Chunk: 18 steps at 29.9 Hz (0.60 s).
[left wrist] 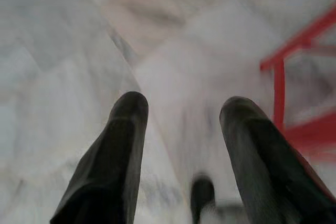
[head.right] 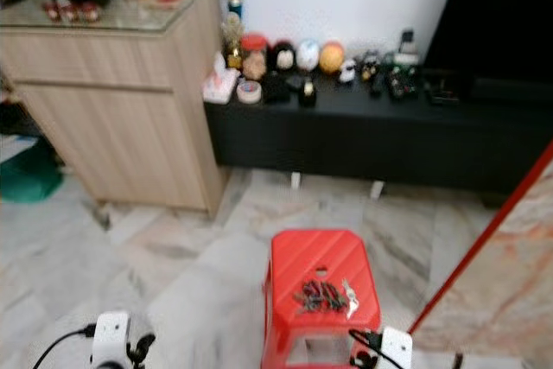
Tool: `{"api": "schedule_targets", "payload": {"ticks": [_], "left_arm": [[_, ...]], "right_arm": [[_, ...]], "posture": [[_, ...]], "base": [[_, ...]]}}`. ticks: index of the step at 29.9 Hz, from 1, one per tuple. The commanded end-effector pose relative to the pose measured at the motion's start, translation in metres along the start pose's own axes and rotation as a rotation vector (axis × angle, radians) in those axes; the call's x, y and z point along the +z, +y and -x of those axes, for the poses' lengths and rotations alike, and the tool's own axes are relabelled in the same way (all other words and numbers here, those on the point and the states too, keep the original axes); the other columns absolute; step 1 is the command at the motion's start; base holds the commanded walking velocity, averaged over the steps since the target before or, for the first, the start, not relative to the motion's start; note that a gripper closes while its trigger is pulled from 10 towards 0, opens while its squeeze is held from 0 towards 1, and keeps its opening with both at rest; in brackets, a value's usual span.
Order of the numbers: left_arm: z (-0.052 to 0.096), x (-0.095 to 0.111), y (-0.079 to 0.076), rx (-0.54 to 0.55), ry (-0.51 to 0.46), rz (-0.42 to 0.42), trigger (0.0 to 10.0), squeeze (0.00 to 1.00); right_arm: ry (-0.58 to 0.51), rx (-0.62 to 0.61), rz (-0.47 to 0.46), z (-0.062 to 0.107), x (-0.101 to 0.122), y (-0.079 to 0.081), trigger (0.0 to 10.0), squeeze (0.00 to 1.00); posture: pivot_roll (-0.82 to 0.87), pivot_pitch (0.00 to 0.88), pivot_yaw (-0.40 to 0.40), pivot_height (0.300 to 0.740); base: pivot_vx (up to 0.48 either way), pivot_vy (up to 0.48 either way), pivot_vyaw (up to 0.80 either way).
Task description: Hang keys on a hook
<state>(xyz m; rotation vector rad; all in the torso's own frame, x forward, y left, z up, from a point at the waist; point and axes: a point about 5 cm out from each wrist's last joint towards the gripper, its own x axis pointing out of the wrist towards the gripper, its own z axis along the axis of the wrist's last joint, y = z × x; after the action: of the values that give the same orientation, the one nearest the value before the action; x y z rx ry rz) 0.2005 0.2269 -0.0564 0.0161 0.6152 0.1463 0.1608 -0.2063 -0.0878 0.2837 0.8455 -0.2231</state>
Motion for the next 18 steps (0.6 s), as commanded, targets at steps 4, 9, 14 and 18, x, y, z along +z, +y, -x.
{"api": "schedule_targets", "payload": {"ticks": [4, 9, 14, 18], "left_arm": [[-0.010, 0.078, 0.007, -0.020, -0.381, 0.002, 10.0, 0.00], [0.000, 0.105, 0.000, -0.077, -0.561, -0.046, 10.0, 0.00], [0.013, 0.109, -0.009, -0.132, -0.632, -0.072, 10.0, 0.00], [0.027, 0.107, -0.011, -0.154, -0.658, -0.106, 10.0, 0.00]], "right_arm": [[-0.144, 0.037, 0.003, 0.001, 0.014, 0.004, 10.0, 0.00], [-0.443, 0.111, 0.099, -0.010, 0.100, 0.045, 10.0, 0.00], [-0.546, 0.138, 0.158, -0.005, 0.115, 0.051, 10.0, 0.00], [-0.647, 0.142, 0.171, 0.002, 0.124, 0.054, 10.0, 0.00]], "posture": [[0.05, 0.000, -0.025, 0.740], [0.04, 0.000, -0.024, 0.740], [0.05, 0.000, -0.031, 0.740], [0.05, 0.000, -0.037, 0.740]], "base": [[0.000, 0.000, 0.00], [0.000, 0.000, 0.00], [0.000, 0.000, 0.00], [0.000, 0.000, 0.00]]}}
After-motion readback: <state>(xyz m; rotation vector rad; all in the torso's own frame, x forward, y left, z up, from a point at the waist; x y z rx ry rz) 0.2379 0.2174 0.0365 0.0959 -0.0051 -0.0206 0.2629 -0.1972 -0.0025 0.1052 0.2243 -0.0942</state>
